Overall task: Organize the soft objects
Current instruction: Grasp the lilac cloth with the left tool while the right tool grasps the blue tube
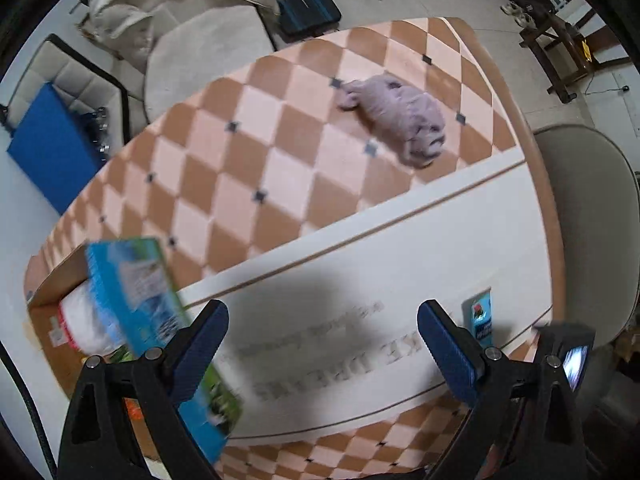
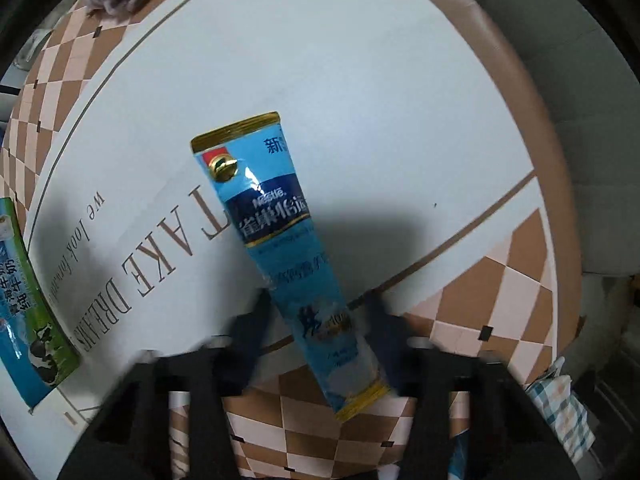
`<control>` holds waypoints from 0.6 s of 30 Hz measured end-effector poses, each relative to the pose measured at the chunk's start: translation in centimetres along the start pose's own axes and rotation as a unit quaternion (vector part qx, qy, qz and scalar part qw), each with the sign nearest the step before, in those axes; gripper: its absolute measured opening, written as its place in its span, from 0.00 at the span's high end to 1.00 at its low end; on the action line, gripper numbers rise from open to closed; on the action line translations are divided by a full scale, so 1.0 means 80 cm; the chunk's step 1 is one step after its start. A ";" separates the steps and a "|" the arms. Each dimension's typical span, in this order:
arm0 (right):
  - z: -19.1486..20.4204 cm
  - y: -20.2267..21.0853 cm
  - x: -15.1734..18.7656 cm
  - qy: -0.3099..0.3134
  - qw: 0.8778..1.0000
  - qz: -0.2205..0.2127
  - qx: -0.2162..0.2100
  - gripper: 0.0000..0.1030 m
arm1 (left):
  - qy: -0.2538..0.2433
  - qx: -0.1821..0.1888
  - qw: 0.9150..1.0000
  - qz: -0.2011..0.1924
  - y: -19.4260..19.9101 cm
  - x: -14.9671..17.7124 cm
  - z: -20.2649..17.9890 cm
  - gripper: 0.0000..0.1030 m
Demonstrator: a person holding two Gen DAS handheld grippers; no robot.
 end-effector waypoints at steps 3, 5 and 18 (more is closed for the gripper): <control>-0.001 0.018 -0.016 0.006 1.000 -0.013 -0.014 0.85 | 0.008 0.021 1.000 0.011 -0.012 -0.028 -0.014 0.06; -0.003 0.039 -0.035 0.005 0.999 -0.028 -0.031 0.85 | 0.028 0.049 0.998 0.017 -0.019 -0.048 -0.019 0.06; -0.005 0.064 -0.171 0.007 0.999 -0.050 -0.019 0.85 | 0.117 0.116 0.983 0.084 -0.116 -0.176 -0.061 0.06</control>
Point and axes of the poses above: each gripper's, at about its wrist camera, not at the fingertips, and y roughly against the way its jaws point, z to its left, x to its underside, the point moved 7 cm from there along -y, roughly the way its jaws point, and after that the axes turned 1 degree about -x, right-handed, at the moved point
